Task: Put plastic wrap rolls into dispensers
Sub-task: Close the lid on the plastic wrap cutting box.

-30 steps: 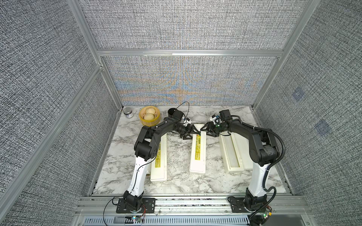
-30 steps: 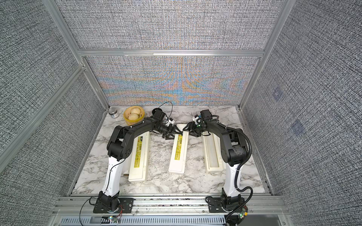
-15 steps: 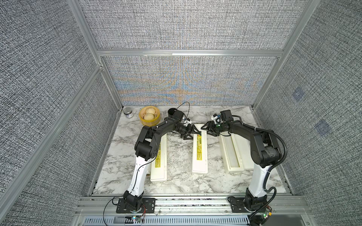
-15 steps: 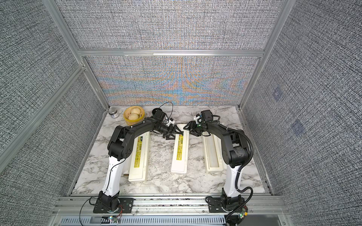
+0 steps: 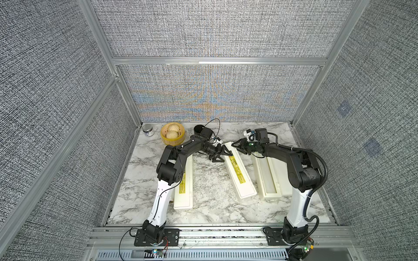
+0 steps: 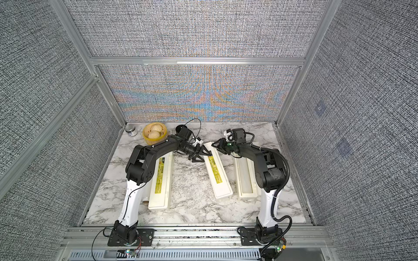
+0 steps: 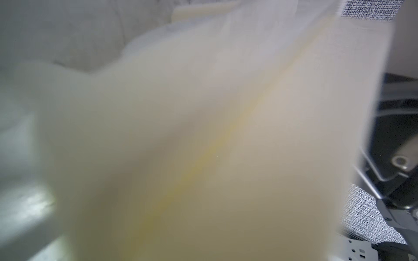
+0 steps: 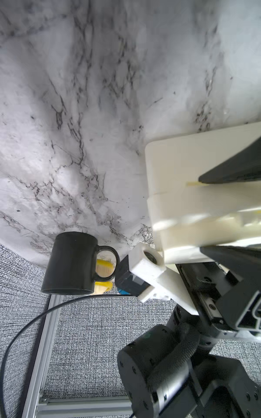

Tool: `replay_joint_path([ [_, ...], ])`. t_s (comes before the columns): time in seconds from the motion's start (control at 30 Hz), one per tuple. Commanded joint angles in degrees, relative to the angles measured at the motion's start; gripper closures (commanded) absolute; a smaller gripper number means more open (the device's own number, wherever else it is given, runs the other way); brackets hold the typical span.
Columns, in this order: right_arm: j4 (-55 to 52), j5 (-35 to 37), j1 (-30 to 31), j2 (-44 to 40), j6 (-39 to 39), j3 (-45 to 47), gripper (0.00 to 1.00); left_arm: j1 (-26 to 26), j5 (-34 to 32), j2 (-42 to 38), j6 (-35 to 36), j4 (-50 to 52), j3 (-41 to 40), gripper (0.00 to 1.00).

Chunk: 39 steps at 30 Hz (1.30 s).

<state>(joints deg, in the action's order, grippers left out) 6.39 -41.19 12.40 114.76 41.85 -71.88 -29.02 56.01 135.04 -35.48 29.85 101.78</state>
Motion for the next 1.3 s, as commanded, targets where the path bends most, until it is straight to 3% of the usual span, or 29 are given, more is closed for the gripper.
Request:
replay_joint_path([
  [0.0,-5.08,-6.61,1.49,-0.72,1.62,1.07,0.6,0.02,-13.73,1.49,-0.68,3.62,-0.93,0.25],
  [0.37,-6.78,-7.23,3.37,-1.18,0.89,3.72,0.46,-0.11,-16.53,-3.85,-18.38,-14.46,-11.1,0.23],
  [0.47,-9.84,-7.0,2.89,-3.42,-1.28,5.39,0.4,0.01,-17.74,-4.82,-18.79,-14.43,-12.12,0.22],
  [0.67,-15.4,-6.81,2.37,-6.63,-5.54,7.08,0.4,0.47,-19.52,-6.26,-21.74,-16.84,-13.61,0.23],
  [0.97,-19.05,-7.46,3.5,-4.02,-9.45,4.69,0.41,-0.57,-16.54,-4.48,-23.66,-19.04,-10.31,0.13],
  [1.27,-19.67,-7.11,3.08,-3.61,-10.09,3.76,0.41,-1.19,-16.66,-8.12,-25.58,-22.5,-19.02,0.15],
])
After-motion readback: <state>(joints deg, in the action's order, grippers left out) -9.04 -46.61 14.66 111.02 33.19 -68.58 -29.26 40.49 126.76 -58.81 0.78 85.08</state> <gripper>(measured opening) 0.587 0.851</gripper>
